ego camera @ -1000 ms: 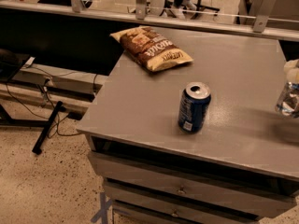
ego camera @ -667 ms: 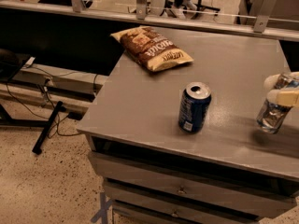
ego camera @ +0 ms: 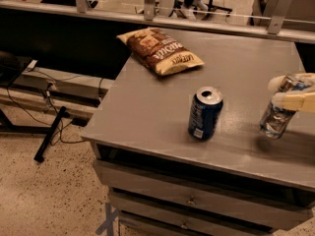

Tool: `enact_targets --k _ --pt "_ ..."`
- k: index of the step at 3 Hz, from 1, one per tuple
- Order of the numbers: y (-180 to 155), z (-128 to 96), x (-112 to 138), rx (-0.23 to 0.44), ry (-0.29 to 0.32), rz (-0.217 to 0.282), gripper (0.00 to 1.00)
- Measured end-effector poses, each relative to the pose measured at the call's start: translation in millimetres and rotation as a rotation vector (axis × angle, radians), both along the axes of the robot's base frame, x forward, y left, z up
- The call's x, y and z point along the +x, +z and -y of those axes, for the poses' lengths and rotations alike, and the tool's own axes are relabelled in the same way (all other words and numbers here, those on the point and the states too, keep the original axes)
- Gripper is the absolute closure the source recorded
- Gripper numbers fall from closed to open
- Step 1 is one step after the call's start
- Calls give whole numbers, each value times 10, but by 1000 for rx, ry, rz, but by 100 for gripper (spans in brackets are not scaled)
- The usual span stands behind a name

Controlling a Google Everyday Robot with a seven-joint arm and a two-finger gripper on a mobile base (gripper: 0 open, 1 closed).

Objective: Move redbull can near pepsi can

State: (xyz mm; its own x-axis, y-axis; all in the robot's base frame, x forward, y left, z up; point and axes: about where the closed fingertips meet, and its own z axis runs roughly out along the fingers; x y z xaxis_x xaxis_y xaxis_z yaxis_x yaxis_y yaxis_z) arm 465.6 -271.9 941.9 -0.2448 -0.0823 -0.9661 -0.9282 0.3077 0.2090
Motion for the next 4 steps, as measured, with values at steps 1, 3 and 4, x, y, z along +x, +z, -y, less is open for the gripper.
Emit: enact_targets --k 1,3,4 --pt "185 -285 -19 51 33 99 100" --pt "146 -635 27 48 37 281 100" --pt "16 -655 104 30 34 303 100"
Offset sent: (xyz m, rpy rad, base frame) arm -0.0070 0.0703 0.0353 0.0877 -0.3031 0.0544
